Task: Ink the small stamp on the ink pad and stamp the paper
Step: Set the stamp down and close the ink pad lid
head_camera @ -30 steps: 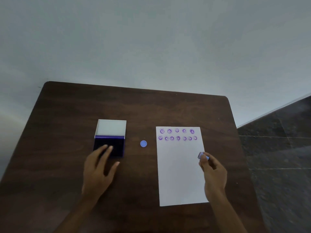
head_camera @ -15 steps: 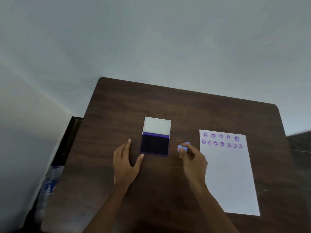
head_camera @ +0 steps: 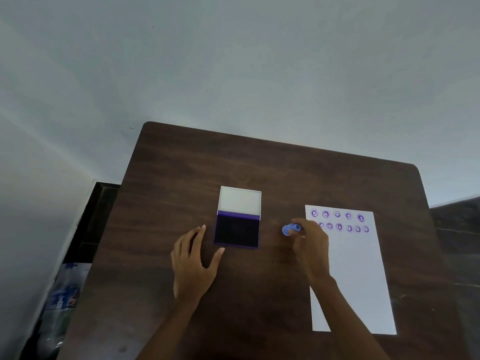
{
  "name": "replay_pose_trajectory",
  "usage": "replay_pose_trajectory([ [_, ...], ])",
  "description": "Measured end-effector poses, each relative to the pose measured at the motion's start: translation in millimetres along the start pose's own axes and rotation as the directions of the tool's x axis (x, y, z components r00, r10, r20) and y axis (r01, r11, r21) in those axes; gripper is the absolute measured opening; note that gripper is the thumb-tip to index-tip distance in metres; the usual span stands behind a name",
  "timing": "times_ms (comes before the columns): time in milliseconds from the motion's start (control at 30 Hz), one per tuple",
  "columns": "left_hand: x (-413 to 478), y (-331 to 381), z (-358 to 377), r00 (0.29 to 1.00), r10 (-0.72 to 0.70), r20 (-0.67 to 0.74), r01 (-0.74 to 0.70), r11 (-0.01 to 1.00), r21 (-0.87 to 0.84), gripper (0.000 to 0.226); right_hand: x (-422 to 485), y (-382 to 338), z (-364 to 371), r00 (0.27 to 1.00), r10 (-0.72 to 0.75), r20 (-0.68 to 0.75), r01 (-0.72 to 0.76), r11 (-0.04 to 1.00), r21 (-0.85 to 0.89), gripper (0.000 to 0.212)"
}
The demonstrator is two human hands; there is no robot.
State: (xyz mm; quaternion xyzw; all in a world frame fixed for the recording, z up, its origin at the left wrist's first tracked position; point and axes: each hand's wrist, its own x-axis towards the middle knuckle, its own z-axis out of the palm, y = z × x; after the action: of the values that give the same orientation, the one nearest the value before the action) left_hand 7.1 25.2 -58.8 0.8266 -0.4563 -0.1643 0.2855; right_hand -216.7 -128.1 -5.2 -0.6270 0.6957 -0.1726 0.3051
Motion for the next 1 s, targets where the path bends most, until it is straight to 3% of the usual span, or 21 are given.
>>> replay_pose_trajectory([
  [233, 0.5, -1.6, 3.3, 0.999, 0.034, -0.013, -0.034, 0.999, 0.026, 0.077, 13.8, 7.4, 11.4, 0.989, 0.112, 0.093, -0.109, 0.993, -0.037, 0.019],
  [433, 3.5, -0.6, 6.1, 0.990, 0.042, 0.136, -0.076, 0.964, 0.255, 0.097, 7.0, 16.0, 10.0, 0.996, -0.037, 0.085, 0.038, 0.999, -0.010, 0.014],
  [533, 4.6, 1.1, 7.1, 0.980, 0.027, 0.196, -0.090, 0.942, 0.324, 0.106, 10.7, 15.2, 11.3, 0.992, -0.022, 0.120, 0.025, 0.999, -0.025, 0.010],
  [767, 6.1, 3.4, 7.8, 0.970, -0.002, 0.243, -0.090, 0.924, 0.370, 0.115, 11.9, 16.6, 12.2, 0.990, -0.001, 0.144, 0.009, 0.998, -0.056, 0.010],
  [933, 6.2, 2.7, 8.4, 0.970, -0.007, 0.245, -0.086, 0.926, 0.367, 0.117, 5.3, 15.8, 9.5, 0.976, -0.183, 0.114, 0.193, 0.977, -0.085, 0.011],
  [1000, 6.0, 2.6, 9.2, 0.971, -0.003, 0.241, -0.086, 0.929, 0.359, 0.117, 6.3, 15.9, 10.1, 0.990, -0.091, 0.103, 0.088, 0.995, 0.040, 0.005],
])
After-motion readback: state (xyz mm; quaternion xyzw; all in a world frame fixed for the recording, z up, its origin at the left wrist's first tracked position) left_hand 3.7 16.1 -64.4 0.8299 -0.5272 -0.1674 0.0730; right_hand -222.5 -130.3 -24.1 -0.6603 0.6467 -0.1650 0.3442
